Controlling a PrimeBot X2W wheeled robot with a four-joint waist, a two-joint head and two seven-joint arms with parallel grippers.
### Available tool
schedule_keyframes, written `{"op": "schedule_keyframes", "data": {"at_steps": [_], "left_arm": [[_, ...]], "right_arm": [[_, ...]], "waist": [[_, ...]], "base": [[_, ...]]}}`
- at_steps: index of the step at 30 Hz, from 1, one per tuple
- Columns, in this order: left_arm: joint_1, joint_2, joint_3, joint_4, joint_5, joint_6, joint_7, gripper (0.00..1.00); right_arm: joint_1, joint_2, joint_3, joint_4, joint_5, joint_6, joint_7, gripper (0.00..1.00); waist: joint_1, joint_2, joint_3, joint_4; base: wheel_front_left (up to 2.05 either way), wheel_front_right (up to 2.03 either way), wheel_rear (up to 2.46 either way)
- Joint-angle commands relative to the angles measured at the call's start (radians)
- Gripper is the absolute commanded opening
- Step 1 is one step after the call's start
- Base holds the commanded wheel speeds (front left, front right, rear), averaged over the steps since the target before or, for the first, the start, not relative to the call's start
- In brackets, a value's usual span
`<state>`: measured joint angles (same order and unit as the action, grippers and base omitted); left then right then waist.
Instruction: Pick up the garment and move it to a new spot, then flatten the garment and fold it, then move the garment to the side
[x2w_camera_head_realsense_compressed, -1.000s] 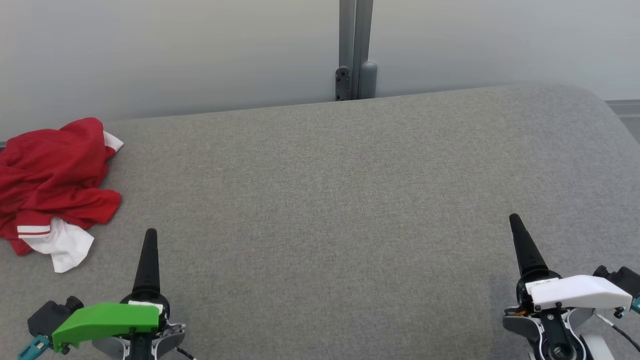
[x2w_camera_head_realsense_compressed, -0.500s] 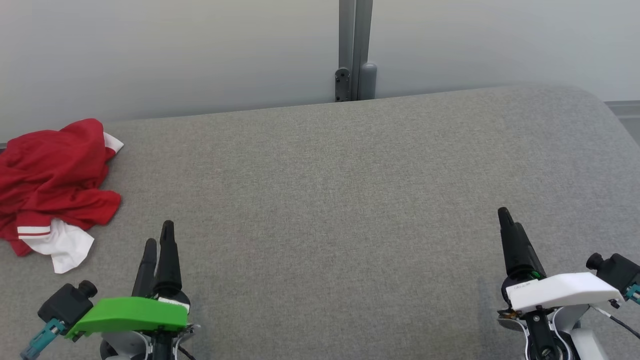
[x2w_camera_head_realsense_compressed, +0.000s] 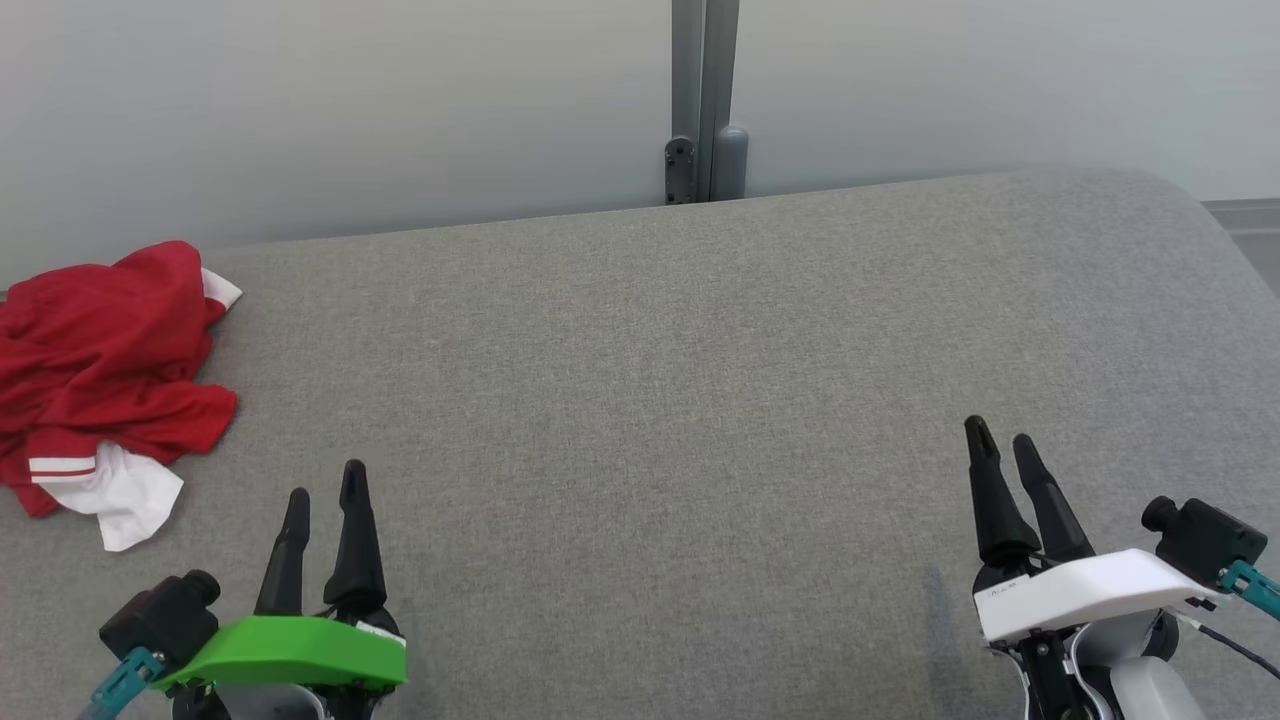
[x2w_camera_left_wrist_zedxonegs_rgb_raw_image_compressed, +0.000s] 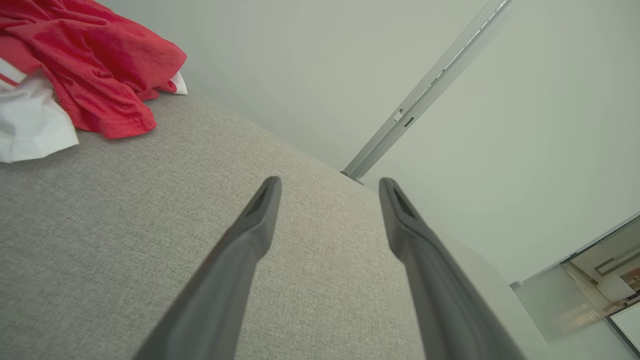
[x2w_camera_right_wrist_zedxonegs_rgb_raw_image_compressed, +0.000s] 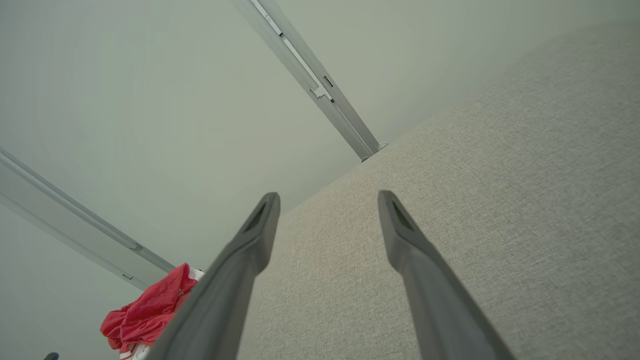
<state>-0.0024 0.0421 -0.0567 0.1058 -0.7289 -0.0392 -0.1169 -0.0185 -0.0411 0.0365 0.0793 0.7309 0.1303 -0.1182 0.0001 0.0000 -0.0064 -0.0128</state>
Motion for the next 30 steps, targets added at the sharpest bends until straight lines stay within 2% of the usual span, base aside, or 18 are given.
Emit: {"op": "schedule_keyframes", "data": {"at_steps": [1, 13, 30], "left_arm": [[0.009, 0.007, -0.002, -0.014, 0.034, 0.003, -0.011, 1.0], [0.05, 0.008, -0.013, -0.016, 0.174, 0.014, -0.044, 1.0], [0.079, 0.01, -0.017, 0.013, 0.322, 0.023, -0.082, 1.0]], "right_arm": [[0.004, -0.007, 0.005, -0.015, -0.034, 0.0, -0.01, 1.0], [0.017, -0.008, 0.032, 0.01, -0.218, 0.0, -0.043, 1.0], [0.031, -0.009, 0.055, 0.024, -0.384, 0.0, -0.082, 1.0]], "waist": [[-0.0001, 0.0, 0.0, -0.001], [-0.0001, 0.0, -0.005, -0.002], [-0.0001, 0.0, -0.015, -0.008]], "base": [[0.0, 0.0, 0.0], [0.0, 0.0, 0.0], [0.0, 0.0, 0.0]]}}
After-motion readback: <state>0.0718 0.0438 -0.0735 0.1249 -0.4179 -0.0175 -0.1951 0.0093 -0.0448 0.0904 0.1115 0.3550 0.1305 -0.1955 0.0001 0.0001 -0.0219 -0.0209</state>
